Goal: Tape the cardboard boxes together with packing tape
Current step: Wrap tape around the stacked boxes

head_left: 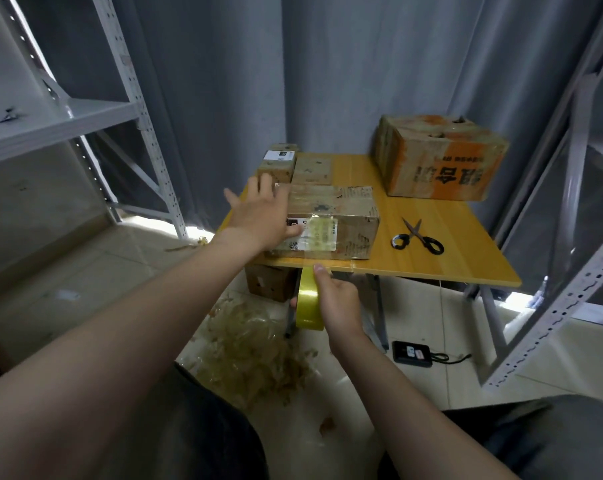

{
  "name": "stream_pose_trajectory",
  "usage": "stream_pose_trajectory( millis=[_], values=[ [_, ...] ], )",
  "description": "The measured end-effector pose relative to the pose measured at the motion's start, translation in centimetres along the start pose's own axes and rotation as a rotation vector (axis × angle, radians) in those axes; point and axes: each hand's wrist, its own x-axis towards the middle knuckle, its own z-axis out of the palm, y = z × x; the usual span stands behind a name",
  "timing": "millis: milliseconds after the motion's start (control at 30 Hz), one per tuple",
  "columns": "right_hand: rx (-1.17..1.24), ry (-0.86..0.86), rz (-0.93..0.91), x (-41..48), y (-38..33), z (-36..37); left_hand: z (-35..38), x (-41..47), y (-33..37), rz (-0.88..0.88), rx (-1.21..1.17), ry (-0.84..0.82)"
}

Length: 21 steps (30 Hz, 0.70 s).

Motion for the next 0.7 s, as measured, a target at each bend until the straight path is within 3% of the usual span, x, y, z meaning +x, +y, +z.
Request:
stream_pose_trajectory(
  millis=[100, 133, 300, 367, 433, 500, 567, 700],
  values=[
    [0.015, -0.017, 0.029, 0.1, -0.3, 0.1, 1.3, -3.0, 0.8, -0.18, -0.256, 0.198],
    [0.028, -0.021, 0.047, 0.2, -0.3, 0.1, 1.9, -4.0, 1.1, -0.254, -0.414, 0.179],
    [-0.057, 0.05, 0.046, 0.6, -0.6, -0.2, 3.4, -7.2, 3.4, -0.408, -1.124, -0.443],
    [-0.147, 0.055, 0.053, 0.9, -1.0, -0.5, 3.6, -7.7, 4.4, -0.442, -1.235, -0.499],
    [-0.256, -0.013, 0.057, 1.2, -1.5, -1.3, 3.9, -7.6, 5.1, -0.483, -1.371, -0.438],
    [-0.517, -0.05, -0.03, 1.7, -2.5, -3.0, 3.9, -7.5, 5.6, -0.529, -1.449, -0.396],
    [-0.729, 0.025, -0.139, 2.6, -4.0, -5.1, 3.8, -7.5, 5.8, -0.563, -1.449, -0.405],
    [-0.834, 0.323, -0.225, 5.4, -7.1, -9.6, 3.5, -7.2, 5.9, -0.597, -1.422, -0.44]
  ],
)
